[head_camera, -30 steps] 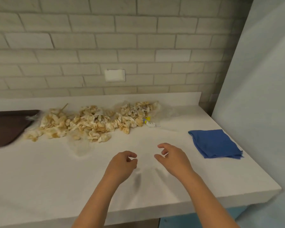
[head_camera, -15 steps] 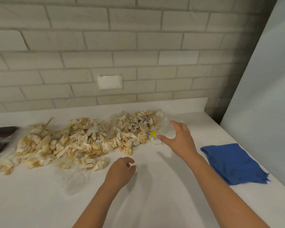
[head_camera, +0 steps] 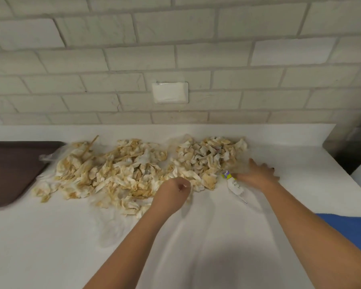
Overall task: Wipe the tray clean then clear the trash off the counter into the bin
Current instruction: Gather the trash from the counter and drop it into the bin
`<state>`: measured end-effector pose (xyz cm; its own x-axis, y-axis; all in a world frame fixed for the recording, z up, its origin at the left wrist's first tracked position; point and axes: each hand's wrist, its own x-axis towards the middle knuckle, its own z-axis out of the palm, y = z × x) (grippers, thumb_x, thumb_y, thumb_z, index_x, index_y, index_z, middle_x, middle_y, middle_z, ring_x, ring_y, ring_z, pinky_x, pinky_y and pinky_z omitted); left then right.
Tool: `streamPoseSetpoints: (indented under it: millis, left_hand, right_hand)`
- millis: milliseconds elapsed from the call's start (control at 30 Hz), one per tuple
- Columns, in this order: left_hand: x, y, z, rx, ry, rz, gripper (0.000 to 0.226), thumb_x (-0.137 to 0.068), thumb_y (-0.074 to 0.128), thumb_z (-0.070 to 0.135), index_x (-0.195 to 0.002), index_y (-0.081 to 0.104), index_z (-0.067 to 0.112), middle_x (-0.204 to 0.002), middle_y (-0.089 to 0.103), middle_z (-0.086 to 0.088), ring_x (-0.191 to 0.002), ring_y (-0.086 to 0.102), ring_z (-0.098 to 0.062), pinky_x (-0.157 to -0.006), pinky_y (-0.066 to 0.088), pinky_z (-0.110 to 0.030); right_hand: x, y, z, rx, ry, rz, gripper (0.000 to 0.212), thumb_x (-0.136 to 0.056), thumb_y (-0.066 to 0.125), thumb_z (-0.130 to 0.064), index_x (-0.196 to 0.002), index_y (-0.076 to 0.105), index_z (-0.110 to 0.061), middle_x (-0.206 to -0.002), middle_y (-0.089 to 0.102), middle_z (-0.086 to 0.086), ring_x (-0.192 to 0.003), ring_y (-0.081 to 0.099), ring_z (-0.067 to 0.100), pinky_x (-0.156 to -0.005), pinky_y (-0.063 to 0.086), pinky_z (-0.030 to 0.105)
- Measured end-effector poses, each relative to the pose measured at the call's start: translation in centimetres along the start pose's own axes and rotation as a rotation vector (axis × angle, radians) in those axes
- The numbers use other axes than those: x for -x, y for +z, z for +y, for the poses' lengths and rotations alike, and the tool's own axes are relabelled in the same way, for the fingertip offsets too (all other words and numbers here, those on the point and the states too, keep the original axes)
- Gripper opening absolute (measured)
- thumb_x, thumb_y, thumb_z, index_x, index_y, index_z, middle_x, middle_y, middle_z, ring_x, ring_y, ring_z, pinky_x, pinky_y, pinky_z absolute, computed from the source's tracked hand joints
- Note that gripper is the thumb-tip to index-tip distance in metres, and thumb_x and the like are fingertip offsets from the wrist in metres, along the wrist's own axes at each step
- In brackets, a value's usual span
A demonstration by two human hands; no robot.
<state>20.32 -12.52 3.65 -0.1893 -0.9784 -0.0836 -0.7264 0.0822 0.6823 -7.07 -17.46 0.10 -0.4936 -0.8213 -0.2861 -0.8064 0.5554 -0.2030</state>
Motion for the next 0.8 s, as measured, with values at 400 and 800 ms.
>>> streamPoseSetpoints:
  millis: [400, 800]
  left_hand:
    - [-13.6, -1.8, -1.1, -0.072, -0.003, 0.405, 0.03, -0.093, 0.052, 0.03, -0.117, 0.06, 0.015, -0.119, 0.057, -0.009, -0.109, 0.053, -0.025, -0.086, 0.045, -0.034]
    - [-22.4, 0.7, -2.3, -0.486, -0.462, 0.173, 0.059, -0.093, 0.035, 0.048, -0.134, 0.047, 0.008, -0.138, 0.044, -0.016, -0.128, 0.035, -0.034, -0.109, 0.025, -0.048]
  right_hand:
    - [2.2, 1.4, -0.2, -0.37, -0.159, 0.394, 0.039, -0.083, 0.067, -0.041, -0.108, 0.058, -0.013, -0.094, 0.066, 0.009, -0.094, 0.063, 0.031, -0.084, 0.038, 0.037]
    - [4.5, -0.6, -0.3, -0.809, -0.261, 0.4, 0.041, -0.072, 0.065, 0.007, -0.1, 0.065, -0.024, -0.089, 0.064, 0.004, -0.076, 0.057, 0.023, -0.062, 0.038, 0.004]
